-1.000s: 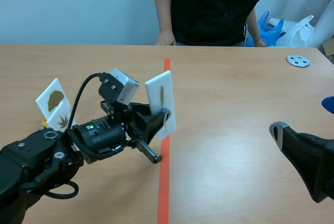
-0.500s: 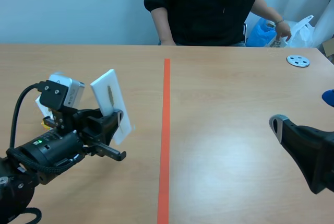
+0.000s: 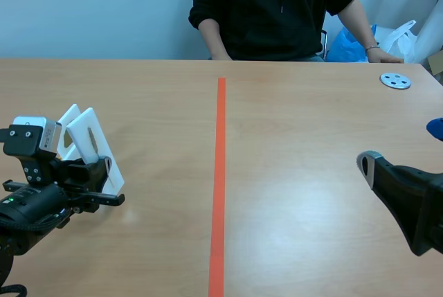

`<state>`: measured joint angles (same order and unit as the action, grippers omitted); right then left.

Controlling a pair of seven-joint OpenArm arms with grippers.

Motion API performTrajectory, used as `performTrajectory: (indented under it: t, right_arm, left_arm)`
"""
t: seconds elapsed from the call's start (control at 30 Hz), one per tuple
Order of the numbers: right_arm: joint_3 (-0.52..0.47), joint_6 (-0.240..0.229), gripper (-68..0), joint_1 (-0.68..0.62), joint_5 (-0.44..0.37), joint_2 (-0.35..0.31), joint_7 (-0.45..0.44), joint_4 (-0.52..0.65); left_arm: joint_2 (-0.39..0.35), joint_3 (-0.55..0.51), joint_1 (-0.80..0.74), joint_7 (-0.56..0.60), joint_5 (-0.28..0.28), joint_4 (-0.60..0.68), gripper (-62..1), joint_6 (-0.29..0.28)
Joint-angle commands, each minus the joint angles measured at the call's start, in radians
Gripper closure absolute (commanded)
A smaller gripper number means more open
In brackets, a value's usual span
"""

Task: Sort the leaf by its shape. The table is split by an orange tape line. A compound leaf with several leaflets goes to the left side, a simple leaf with one blade goes to the right side. Return to the home posture when a red brick is placed on the table.

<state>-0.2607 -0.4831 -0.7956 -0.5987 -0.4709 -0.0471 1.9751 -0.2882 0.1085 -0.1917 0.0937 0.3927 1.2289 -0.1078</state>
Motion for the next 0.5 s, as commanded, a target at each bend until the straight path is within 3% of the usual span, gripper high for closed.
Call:
performTrajectory:
  t: [0.0, 0.17, 0.27, 0.47]
  right_arm:
    - [-0.008, 0.003, -67.9, 0.006, -0.008, 0.000, -0.011, 0.011]
    - [-0.008, 0.003, -67.9, 0.006, -0.008, 0.000, -0.011, 0.011]
    - [-0.008, 0.003, -67.9, 0.006, -0.008, 0.000, -0.011, 0.011]
    - [-0.008, 0.003, -67.9, 0.009, -0.008, 0.000, -0.011, 0.011]
  left_arm:
    - [0.003, 0.001, -0.011, 0.019, 0.010, 0.006, -5.6, -0.007]
    - [0.003, 0.001, -0.013, 0.042, 0.011, -0.024, -5.6, -0.003]
    - [0.005, -0.003, -0.013, 0.065, 0.013, -0.050, -5.6, 0.041]
    - [0.005, -0.029, -0.011, 0.101, 0.035, -0.095, -5.7, 0.062]
